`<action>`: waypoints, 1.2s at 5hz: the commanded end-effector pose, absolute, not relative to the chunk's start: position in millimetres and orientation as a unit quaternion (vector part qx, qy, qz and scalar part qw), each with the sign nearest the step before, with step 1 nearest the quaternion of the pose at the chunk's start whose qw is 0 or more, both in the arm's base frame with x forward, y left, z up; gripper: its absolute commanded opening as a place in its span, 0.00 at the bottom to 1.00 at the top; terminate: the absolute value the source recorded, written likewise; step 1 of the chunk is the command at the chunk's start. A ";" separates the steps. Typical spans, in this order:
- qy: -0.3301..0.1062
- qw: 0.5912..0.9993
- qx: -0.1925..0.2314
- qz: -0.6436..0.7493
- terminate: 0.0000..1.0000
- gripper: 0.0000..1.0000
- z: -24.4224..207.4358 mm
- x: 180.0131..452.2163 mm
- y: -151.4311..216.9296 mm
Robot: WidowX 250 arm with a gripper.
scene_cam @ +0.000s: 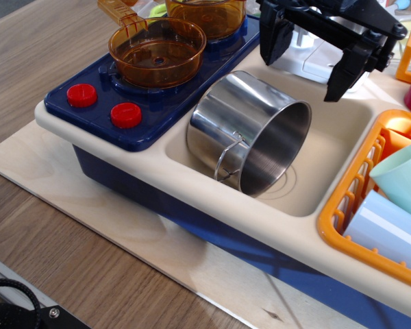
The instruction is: Flip pot upright which is in sink
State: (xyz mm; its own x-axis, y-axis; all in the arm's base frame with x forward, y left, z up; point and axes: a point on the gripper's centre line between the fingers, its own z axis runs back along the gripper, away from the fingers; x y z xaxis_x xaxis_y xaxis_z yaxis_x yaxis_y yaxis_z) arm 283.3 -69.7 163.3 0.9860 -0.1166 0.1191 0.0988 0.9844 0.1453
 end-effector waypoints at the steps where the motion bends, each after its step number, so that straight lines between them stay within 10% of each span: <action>1: -0.064 0.994 0.070 -0.054 0.00 1.00 163.3 283.3 -69.7; 4: -0.082 0.958 0.224 -0.161 0.00 1.00 149.2 283.8 -65.1; 6: -0.107 0.941 0.254 -0.198 0.00 1.00 133.4 280.5 -47.0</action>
